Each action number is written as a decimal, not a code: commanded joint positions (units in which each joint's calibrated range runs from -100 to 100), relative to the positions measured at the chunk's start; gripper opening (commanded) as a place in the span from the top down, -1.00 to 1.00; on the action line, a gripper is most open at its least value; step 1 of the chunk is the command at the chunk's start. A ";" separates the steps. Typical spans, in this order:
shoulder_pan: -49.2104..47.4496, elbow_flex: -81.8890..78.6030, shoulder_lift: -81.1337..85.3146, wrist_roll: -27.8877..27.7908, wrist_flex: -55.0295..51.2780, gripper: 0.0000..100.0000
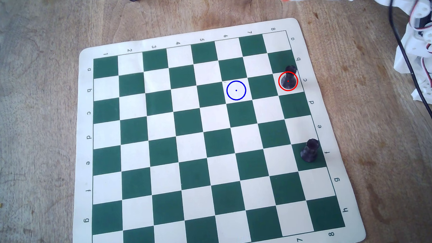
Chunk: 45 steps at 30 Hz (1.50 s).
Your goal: Move the chess piece from red to blue
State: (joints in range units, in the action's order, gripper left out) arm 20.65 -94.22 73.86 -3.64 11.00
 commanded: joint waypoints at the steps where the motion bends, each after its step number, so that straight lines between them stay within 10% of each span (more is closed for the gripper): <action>1: -0.82 14.16 3.14 1.81 -23.28 0.19; 8: -5.67 39.18 1.86 4.10 -69.15 0.32; 17: -10.68 54.32 -4.67 4.98 -92.24 0.45; 28: -17.95 47.25 -2.38 8.16 -101.25 0.38; 45: -22.02 29.85 -17.58 12.26 -72.26 0.42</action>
State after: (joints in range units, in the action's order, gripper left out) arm -2.43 -62.49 57.60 8.33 -68.21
